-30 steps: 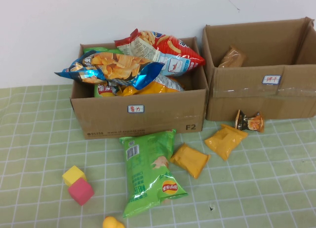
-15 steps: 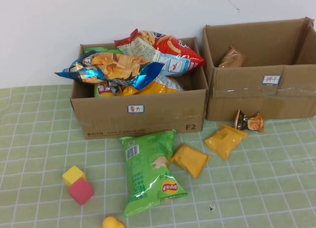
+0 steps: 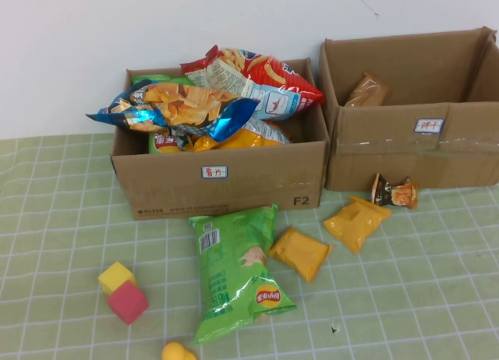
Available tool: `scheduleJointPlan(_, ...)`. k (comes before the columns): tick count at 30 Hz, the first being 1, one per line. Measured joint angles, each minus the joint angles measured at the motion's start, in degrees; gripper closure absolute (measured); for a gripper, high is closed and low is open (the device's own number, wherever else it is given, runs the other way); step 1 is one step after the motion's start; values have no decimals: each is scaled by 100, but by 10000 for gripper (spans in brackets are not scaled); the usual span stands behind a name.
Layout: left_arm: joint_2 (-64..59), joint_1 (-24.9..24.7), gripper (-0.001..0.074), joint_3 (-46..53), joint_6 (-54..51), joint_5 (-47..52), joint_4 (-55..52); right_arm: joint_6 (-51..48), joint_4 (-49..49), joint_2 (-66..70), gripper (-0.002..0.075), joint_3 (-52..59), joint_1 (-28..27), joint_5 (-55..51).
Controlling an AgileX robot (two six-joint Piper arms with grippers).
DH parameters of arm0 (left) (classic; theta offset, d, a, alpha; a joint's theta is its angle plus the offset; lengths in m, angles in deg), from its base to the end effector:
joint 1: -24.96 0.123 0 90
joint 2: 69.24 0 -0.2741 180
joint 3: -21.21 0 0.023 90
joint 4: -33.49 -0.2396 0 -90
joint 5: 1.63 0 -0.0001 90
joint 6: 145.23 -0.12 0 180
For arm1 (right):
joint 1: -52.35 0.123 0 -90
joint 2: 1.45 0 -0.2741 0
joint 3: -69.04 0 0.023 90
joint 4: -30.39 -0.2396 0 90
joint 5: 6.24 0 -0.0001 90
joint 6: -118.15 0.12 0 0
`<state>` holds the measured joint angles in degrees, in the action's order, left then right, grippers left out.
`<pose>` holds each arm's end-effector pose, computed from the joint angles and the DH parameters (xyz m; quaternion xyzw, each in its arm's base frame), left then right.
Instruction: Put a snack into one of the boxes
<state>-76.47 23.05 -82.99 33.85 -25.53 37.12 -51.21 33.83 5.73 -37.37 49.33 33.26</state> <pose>0.0662 0.0009 0.2708 -0.0133 0.4936 -0.0264 0.8692 0.0403 0.0025 0.3084 0.0160 0.3529 0.0472 0.9343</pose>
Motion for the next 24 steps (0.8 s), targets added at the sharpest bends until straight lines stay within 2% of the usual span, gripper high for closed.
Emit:
scheduleJointPlan(1,0,0,738,-419,2,832,0,0,0,0,728,-491,0,-1059)
scheduleJointPlan(4,-250,0,737,-1268,25,2264,0,0,52,179,728,-1272,0,-2739)
scheduleJointPlan(8,-1148,0,737,-2278,25,3924,-109,0,180,938,728,-1745,0,-4174)
scheduleJointPlan(13,-2075,0,738,-2764,-249,4660,-268,23,-50,1775,728,-1755,0,-4770)
scheduleJointPlan(20,-2907,0,738,-2739,-435,5390,-363,146,-704,2377,728,-1755,0,-5023)
scheduleJointPlan(24,-3209,0,738,-2604,-435,5455,-434,70,-773,2862,728,-1755,0,-4989)
